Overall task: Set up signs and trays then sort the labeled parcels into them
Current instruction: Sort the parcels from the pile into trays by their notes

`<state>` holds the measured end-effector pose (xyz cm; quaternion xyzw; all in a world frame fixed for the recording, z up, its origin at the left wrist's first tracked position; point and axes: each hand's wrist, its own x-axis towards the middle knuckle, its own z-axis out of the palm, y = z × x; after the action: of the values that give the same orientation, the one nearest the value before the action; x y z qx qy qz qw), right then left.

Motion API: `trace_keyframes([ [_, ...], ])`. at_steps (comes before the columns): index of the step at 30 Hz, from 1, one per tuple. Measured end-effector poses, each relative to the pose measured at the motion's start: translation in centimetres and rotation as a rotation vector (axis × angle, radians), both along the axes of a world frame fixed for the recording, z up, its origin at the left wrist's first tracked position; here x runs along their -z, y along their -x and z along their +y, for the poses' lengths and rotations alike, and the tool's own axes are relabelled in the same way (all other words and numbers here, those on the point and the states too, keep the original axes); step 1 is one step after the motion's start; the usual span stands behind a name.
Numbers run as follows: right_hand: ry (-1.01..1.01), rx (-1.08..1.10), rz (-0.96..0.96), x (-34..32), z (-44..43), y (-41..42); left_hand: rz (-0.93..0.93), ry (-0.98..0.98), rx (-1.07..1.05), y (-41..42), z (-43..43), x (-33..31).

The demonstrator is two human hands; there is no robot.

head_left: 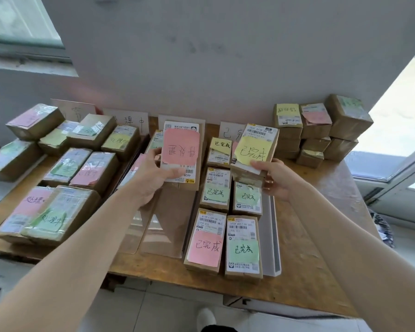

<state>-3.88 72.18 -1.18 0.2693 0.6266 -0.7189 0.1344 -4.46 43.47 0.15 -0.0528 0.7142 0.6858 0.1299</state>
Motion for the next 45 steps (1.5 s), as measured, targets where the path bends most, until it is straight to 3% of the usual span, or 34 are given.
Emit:
trace_keyframes([
  [17, -0.041, -0.188, -0.156, 2.4, -2.7, 14.9, -0.085, 0.062, -0.051, 9.0, -1.0, 2.3],
  [26, -0.314, -0.290, -0.182, 2.5, -1.6, 16.5, -0.116, 0.059, -0.028, 10.6, 0.6, 3.4],
  [30, -0.492, -0.222, -0.062, 1.6, -1.7, 16.4, -0.121, 0.075, -0.008, 10.9, 0.7, 3.5],
  [37, -0.950, -0.181, 0.321, -1.9, -3.9, 15.1, -0.099, 0.077, 0.005, 10.3, -0.3, 3.2],
  [45, -1.133, -0.304, 0.628, -5.7, -10.8, 12.4, -0.106, 0.145, 0.069, 8.9, -4.4, 3.4],
])
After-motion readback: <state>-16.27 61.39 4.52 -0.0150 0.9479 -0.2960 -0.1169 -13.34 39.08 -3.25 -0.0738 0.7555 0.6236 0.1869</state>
